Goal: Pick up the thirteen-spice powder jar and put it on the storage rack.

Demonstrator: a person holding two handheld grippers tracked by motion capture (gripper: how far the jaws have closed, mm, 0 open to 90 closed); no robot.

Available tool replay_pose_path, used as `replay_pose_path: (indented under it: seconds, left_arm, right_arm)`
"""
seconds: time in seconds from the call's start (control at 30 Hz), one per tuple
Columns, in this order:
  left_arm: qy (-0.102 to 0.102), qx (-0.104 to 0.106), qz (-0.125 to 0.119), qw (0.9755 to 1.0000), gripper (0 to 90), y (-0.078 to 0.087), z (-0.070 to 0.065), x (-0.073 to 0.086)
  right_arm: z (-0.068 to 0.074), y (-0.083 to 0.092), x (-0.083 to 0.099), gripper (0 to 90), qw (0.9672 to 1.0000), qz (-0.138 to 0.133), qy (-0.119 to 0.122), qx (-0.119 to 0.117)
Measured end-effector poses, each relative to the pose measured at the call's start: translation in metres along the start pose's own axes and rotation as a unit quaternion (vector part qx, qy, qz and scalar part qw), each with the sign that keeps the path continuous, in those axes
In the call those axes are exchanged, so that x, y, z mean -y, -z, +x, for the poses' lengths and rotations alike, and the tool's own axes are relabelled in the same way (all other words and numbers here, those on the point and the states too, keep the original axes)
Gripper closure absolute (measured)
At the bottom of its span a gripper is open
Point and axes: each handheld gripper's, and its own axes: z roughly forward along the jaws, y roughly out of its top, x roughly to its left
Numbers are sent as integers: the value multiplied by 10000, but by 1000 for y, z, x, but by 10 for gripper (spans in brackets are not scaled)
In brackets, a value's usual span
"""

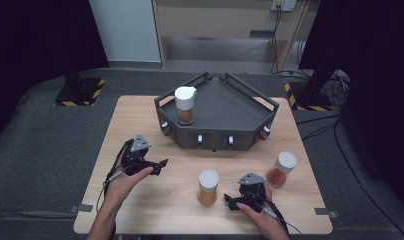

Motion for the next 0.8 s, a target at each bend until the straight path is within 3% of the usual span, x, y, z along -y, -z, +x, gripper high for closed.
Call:
replay_pose_path:
  seconds: [0.23,0.8]
  left_arm:
    - [-44,9,132,9999,33,1,-5,11]
    - [87,11,346,9994,33,-2,-13,40]
  right_arm:
    - [0,0,0,13,10000,-2,8,2]
    - [0,0,0,13,10000,-1,9,4]
